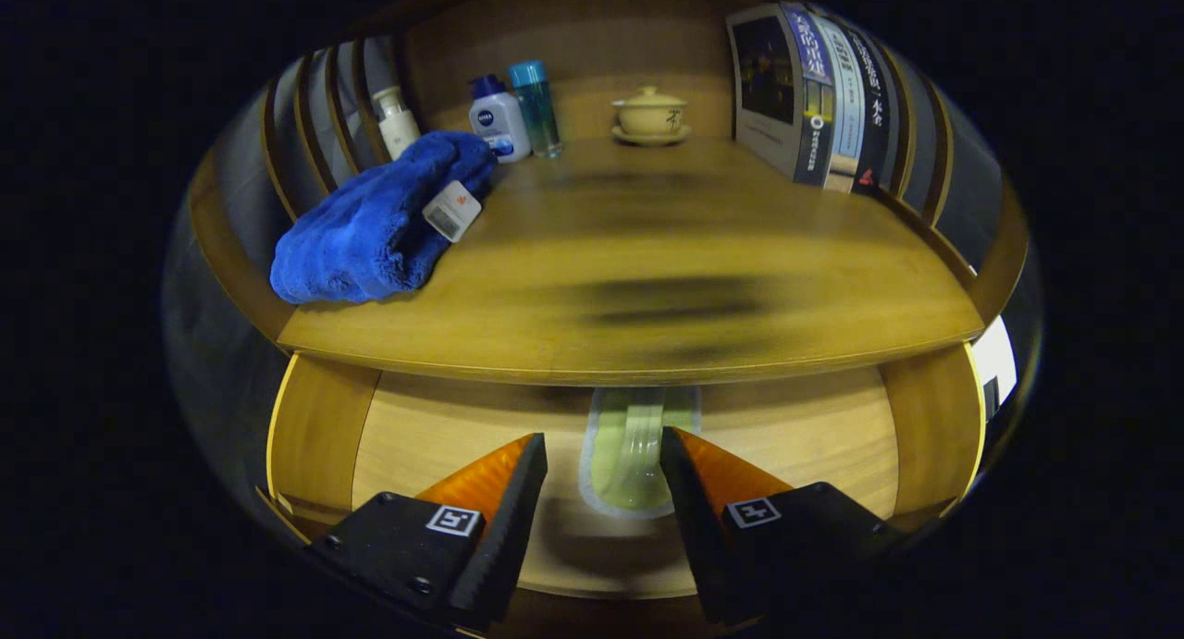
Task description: Pull open the drawer, take out the items inside it, and place them on the countertop above the cabinet.
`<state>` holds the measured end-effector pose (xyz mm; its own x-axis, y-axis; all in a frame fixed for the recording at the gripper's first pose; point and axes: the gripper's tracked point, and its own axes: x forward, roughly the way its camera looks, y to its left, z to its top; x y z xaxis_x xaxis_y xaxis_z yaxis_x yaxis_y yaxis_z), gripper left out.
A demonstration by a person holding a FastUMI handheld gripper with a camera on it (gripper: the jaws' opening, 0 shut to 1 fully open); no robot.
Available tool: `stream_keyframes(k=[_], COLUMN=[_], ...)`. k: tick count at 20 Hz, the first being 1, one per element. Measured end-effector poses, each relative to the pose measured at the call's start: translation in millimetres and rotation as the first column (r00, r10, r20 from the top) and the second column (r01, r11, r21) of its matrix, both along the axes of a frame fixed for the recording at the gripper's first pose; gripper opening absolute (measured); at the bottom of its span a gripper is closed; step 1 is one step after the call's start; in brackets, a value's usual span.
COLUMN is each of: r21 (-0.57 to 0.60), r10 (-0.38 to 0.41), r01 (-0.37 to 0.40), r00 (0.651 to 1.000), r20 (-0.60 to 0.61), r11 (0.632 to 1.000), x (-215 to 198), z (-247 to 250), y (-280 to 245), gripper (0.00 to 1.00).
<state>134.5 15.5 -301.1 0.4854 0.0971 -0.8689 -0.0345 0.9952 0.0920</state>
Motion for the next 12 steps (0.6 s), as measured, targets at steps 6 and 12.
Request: stream_keyframes(k=[6,12], r21=[-0.009,0.043], r10=[0.003,-0.014], r01=[-0.003,0.014], r00=[1.000,1.000], r20=[-0.022,0.015], r11=[1.000,0.999], x=[3.8,-4.1], z=[-15.0,-6.9], y=[-10.5,-12.2], gripper=[0.52,0.21])
